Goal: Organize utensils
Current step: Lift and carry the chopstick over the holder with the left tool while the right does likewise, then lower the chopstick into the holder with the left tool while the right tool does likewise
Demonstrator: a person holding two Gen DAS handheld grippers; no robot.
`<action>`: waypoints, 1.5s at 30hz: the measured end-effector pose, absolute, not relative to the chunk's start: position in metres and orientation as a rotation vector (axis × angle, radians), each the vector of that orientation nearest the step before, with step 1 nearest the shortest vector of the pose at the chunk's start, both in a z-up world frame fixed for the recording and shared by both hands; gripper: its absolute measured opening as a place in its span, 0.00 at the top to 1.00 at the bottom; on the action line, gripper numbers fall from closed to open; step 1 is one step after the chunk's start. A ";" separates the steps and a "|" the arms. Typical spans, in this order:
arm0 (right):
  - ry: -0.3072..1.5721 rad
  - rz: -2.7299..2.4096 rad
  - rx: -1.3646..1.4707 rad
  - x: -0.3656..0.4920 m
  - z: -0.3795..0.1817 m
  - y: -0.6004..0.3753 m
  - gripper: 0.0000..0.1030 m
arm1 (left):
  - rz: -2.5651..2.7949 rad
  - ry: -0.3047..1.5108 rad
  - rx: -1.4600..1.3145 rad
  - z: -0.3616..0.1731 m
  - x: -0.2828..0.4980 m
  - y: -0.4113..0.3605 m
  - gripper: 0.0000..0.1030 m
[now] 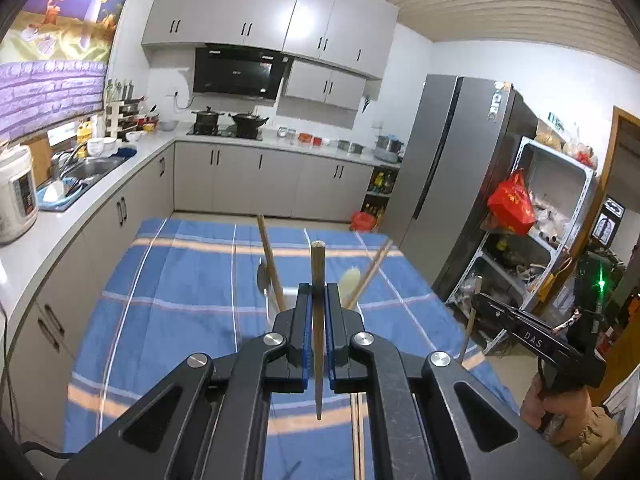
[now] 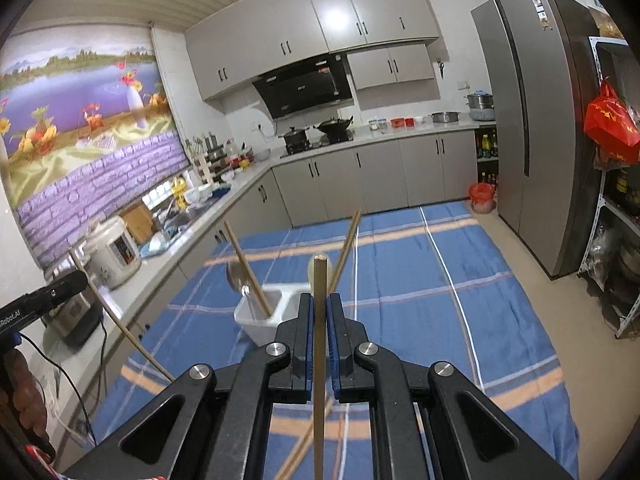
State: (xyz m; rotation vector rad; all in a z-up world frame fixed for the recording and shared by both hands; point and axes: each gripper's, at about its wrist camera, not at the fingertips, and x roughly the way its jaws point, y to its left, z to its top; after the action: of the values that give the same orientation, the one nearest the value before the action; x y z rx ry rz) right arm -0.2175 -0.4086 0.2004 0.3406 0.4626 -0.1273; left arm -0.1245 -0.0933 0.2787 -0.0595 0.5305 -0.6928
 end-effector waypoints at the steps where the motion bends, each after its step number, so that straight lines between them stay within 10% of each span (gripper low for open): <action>1: 0.450 -0.131 0.346 -0.212 0.206 -0.411 0.94 | -0.701 0.522 -0.061 0.284 -0.118 -0.094 0.95; 26: 0.238 -0.182 0.349 -0.064 0.263 -0.424 0.94 | -0.744 0.508 -0.024 0.277 0.034 -0.184 0.95; 45: 0.440 -0.218 0.316 -0.028 0.156 -0.424 0.93 | -0.667 0.656 0.082 0.211 0.046 -0.205 0.94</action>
State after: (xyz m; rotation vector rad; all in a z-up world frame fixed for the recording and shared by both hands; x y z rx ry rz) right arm -0.0277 -0.4240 0.1561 0.3160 0.4400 -0.2184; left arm 0.0456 -0.2052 0.2109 0.0820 0.6561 -0.6667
